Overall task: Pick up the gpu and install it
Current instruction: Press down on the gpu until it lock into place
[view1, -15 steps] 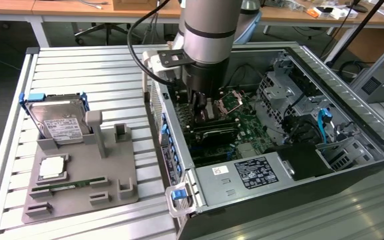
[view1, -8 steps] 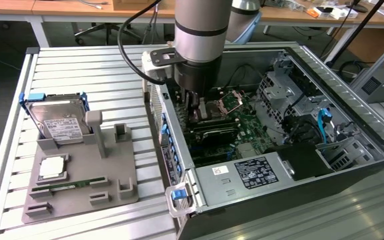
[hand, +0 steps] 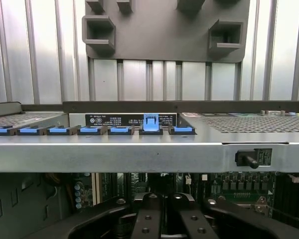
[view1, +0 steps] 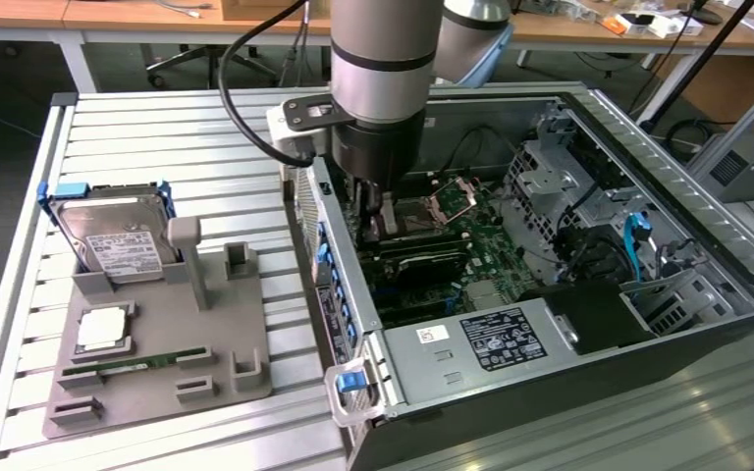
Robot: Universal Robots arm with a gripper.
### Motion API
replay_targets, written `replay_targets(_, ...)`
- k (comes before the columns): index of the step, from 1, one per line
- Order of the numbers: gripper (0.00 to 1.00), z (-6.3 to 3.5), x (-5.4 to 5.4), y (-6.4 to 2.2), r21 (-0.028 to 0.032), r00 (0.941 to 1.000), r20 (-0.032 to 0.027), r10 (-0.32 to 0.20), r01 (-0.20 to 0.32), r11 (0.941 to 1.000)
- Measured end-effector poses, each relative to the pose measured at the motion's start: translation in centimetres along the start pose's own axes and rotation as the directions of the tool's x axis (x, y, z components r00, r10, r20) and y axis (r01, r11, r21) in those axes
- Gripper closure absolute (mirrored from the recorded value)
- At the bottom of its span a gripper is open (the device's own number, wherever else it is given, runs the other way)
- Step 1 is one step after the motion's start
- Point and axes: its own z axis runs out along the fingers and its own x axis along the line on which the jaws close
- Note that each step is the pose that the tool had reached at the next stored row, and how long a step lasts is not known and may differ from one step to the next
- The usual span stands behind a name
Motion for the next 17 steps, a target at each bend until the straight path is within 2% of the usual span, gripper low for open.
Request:
replay_targets(2,0.89,-0.03,0.0,0.43,0.0005,1.0,-0.0001,0.0,0.0,1.0)
replay_targets(8,0.89,-0.04,0.0,0.51,0.0005,1.0,-0.0001,0.0,0.0,1.0)
replay_targets(17,0.89,-0.09,0.01,1.12,0.0009,1.0,-0.0001,0.0,0.0,1.0)
